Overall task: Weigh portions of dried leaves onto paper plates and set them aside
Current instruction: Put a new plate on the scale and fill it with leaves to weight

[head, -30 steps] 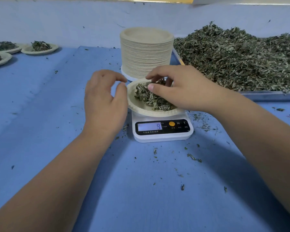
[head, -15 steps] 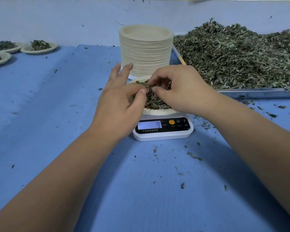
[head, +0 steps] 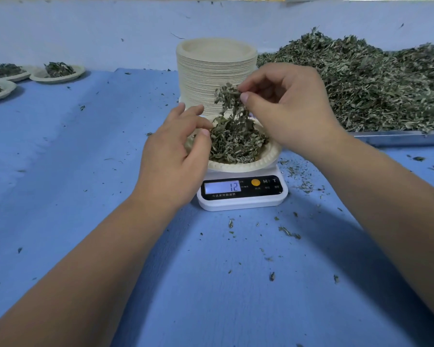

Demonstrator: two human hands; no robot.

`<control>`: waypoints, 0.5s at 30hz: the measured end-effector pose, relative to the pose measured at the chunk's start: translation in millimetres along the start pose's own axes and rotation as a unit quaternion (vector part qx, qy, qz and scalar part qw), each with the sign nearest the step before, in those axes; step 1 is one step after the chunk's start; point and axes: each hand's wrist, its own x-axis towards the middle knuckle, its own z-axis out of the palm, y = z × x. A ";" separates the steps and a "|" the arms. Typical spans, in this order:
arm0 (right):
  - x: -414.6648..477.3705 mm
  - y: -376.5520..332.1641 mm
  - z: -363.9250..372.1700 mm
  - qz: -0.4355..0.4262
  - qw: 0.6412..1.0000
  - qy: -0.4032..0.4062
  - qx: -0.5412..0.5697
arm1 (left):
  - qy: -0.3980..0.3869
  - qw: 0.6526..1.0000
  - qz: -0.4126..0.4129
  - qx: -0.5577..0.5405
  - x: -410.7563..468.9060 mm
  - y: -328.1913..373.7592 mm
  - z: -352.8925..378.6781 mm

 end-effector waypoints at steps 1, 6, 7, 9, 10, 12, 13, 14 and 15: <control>0.3 0.2 0.0 -0.001 1.000 0.005 0.006 | 0.000 1.000 0.000 0.001 -0.1 -0.4 0.1; -0.7 1.2 -0.2 -0.001 1.000 0.004 0.008 | -0.010 1.000 -0.004 0.012 0.1 -0.6 0.2; -0.9 1.1 0.0 -0.001 1.000 0.003 0.008 | -0.012 1.000 -0.006 0.015 0.1 -0.6 0.3; -1.6 0.8 0.4 -0.003 1.000 0.003 0.009 | -0.010 1.000 -0.008 0.014 0.2 -0.5 0.3; -1.9 0.6 0.3 -0.004 1.000 0.004 0.010 | -0.007 1.000 -0.008 0.011 0.0 -0.3 0.4; -2.3 0.2 0.3 -0.003 1.000 0.008 0.014 | -0.004 1.000 -0.004 0.011 -0.5 0.3 0.5; -2.4 -0.1 0.2 -0.002 1.000 0.009 0.015 | -0.003 1.000 -0.001 0.013 -0.7 0.8 0.6; -2.6 -0.4 0.0 -0.001 1.000 0.010 0.017 | -0.003 1.000 0.001 0.016 -0.9 1.1 0.6; -2.7 -0.7 -0.3 0.000 1.000 0.010 0.020 | -0.003 1.000 0.003 0.019 -0.9 1.4 0.6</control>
